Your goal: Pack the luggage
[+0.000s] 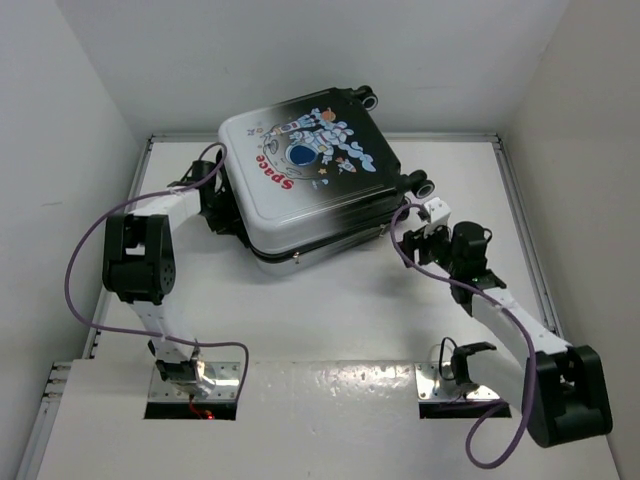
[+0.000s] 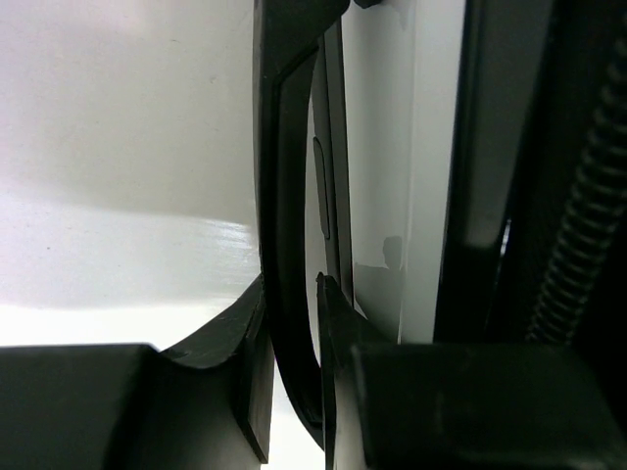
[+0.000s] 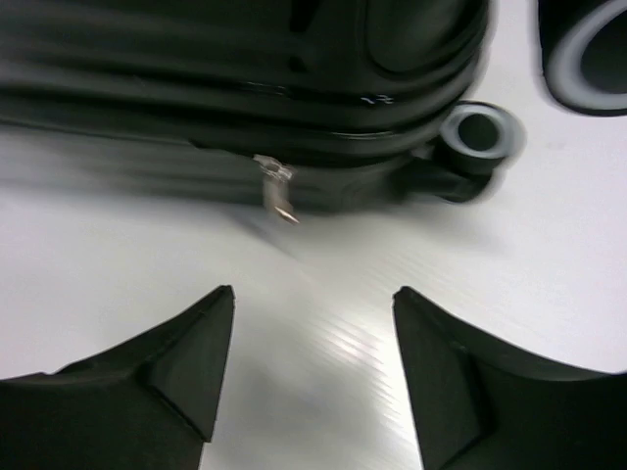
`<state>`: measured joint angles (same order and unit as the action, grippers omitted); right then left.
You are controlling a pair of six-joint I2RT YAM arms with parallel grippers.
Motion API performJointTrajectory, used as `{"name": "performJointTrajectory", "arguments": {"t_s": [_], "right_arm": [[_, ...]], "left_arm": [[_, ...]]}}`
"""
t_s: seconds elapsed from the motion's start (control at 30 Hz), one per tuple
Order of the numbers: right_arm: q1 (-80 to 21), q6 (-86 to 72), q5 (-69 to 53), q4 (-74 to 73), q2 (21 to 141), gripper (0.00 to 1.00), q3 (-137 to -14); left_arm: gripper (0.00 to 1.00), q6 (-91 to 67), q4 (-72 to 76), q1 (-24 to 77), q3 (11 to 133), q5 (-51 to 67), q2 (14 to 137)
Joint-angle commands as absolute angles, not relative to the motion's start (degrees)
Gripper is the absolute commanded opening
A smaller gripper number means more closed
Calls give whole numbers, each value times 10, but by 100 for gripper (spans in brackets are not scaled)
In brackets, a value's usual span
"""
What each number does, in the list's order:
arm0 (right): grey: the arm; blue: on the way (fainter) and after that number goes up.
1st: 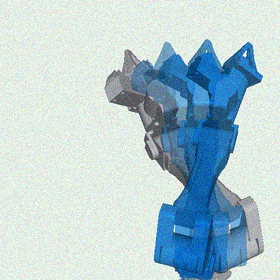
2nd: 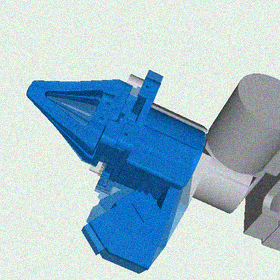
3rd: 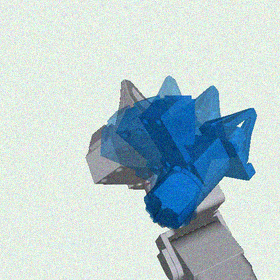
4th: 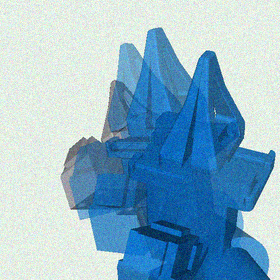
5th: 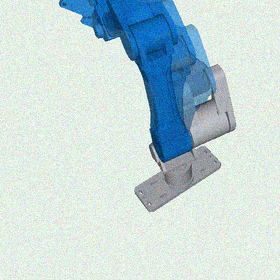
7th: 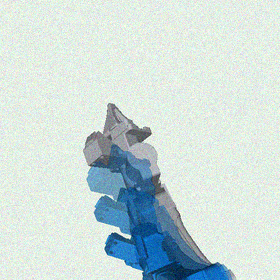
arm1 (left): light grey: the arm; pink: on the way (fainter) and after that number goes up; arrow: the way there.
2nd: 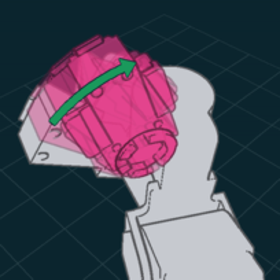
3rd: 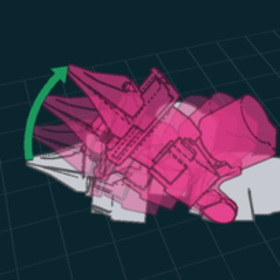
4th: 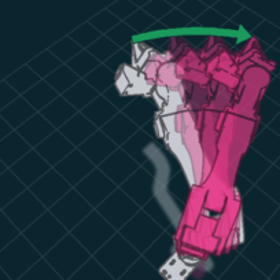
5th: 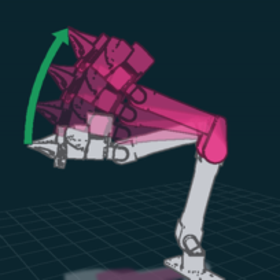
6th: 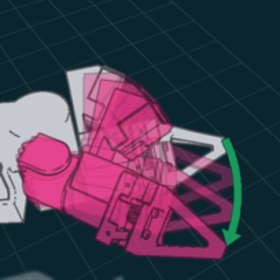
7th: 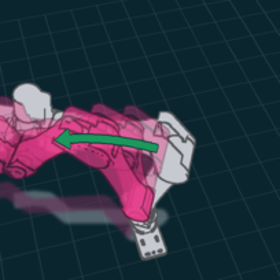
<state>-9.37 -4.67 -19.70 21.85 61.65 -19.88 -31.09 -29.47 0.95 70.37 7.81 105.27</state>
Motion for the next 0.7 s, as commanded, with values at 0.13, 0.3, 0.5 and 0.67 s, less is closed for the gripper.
{"name": "performJointTrajectory", "arguments": {"t_s": [0.13, 0.3, 0.5, 0.67], "right_arm": [[44, 303, -285, -18, 558, 77, -322], [151, 448, -473, -262, 715, 81, -572], [150, 701, -546, -659, 903, 81, -877], [113, 845, -534, -815, 1033, 83, -1010]], "left_arm": [[0, -218, -379, -20, 662, -20, 1074], [0, -207, -379, -20, 682, -2, 1096], [0, -195, -379, -20, 699, 16, 1108], [0, -195, -374, -20, 704, 28, 1114]]}}
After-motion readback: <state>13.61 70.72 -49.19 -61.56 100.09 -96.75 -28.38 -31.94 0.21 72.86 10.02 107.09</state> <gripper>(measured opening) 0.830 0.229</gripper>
